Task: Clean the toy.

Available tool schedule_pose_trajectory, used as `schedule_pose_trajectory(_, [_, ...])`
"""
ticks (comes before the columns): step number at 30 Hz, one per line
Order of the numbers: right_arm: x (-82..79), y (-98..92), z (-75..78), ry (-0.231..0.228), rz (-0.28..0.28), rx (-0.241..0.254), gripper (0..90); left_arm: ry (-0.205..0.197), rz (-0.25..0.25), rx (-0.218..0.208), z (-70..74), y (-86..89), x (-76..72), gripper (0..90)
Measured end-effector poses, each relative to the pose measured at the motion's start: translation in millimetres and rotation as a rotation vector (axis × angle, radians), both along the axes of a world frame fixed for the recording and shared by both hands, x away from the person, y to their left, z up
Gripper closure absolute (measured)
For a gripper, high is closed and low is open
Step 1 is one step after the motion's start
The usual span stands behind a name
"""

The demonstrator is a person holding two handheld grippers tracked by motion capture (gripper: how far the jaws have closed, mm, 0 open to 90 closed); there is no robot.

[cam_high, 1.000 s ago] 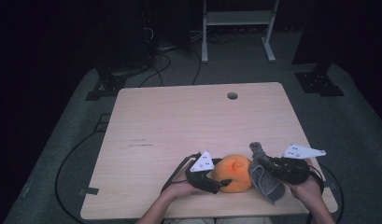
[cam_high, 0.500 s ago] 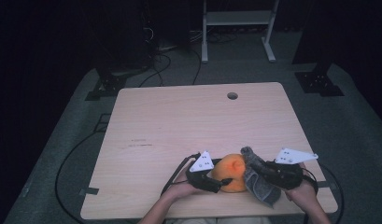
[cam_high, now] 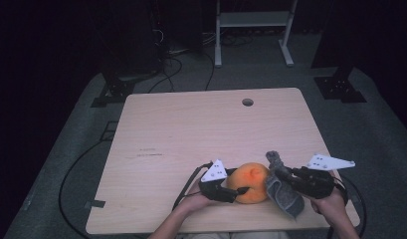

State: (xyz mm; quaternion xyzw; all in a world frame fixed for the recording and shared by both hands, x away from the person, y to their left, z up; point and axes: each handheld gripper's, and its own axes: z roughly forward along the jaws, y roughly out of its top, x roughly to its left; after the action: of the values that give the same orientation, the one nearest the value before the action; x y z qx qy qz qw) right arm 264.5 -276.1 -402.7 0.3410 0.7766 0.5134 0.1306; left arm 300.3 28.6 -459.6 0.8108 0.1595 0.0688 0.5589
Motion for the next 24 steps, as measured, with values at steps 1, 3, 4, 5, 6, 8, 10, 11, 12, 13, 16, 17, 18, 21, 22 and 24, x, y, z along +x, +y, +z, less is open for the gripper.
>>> schedule_pose_trajectory(1, [-0.4, 7.8, -0.6, -0.003, 0.016, -0.034, 74.1, 0.001, 0.001, 0.001, -0.2, 0.0, -0.3, 32.2])
schedule_pose_trajectory(3, [2.1, 15.4, -9.8, 0.01, 0.023, -0.068, 74.1, 0.003, 0.003, 0.008, -1.4, -0.3, -0.3, 31.6])
schedule_pose_trajectory(4, [4.0, 15.3, -14.4, 0.027, 0.022, -0.045, 74.2, 0.009, 0.005, 0.001, -1.6, -0.5, 0.1, 31.4])
schedule_pose_trajectory(5, [4.2, 13.8, -14.6, 0.032, 0.019, -0.035, 74.3, 0.005, 0.002, -0.001, -0.8, -0.7, 0.6, 31.4])
schedule_pose_trajectory(6, [2.9, 12.8, -11.6, 0.023, 0.012, -0.04, 74.3, 0.001, 0.002, -0.012, 0.7, -1.4, -0.2, 31.5])
schedule_pose_trajectory(8, [-1.4, 14.0, -4.2, -0.001, 0.012, -0.039, 74.4, -0.011, 0.002, -0.017, 5.9, -1.9, -2.2, 32.6])
schedule_pose_trajectory(10, [-4.2, 16.9, 2.1, -0.028, 0.01, -0.042, 74.4, -0.036, 0.012, -0.017, 13.5, -1.0, -4.8, 34.1])
schedule_pose_trajectory(11, [-4.8, 17.7, 4.6, -0.041, 0.008, -0.037, 74.4, -0.054, 0.018, -0.026, 19.0, 0.7, -6.5, 34.4])
schedule_pose_trajectory(12, [-4.9, 18.0, 7.4, -0.048, 0.007, -0.02, 74.4, -0.059, 0.019, -0.031, 23.0, 2.5, -7.0, 34.8])
schedule_pose_trajectory(13, [-5.0, 18.1, 8.9, -0.055, 0.004, -0.002, 74.5, -0.065, 0.023, -0.049, 28.2, 4.8, -7.6, 34.9])
schedule_pose_trajectory(16, [-5.8, 17.3, 14.4, -0.078, -0.003, 0.052, 74.5, -0.106, 0.033, -0.07, 43.0, 10.1, -10.8, 35.4])
schedule_pose_trajectory(17, [-4.4, 16.7, 14.1, -0.083, -0.011, 0.064, 74.5, -0.119, 0.038, -0.063, 45.5, 10.7, -11.8, 35.6])
schedule_pose_trajectory(18, [-2.4, 16.2, 12.1, -0.072, -0.012, 0.075, 74.4, -0.126, 0.039, -0.058, 46.6, 11.2, -12.3, 35.7])
schedule_pose_trajectory(21, [6.5, 16.7, -2.5, -0.012, -0.02, 0.066, 74.4, -0.134, 0.05, -0.018, 45.5, 14.0, -10.7, 35.7])
schedule_pose_trajectory(22, [8.8, 17.7, -7.1, 0.005, -0.03, 0.037, 74.4, -0.125, 0.051, -0.009, 44.0, 15.7, -8.7, 35.7])
schedule_pose_trajectory(24, [12.8, 19.7, -15.8, 0.044, -0.041, -0.027, 74.4, -0.113, 0.067, 0.002, 42.9, 17.7, -6.6, 35.8])
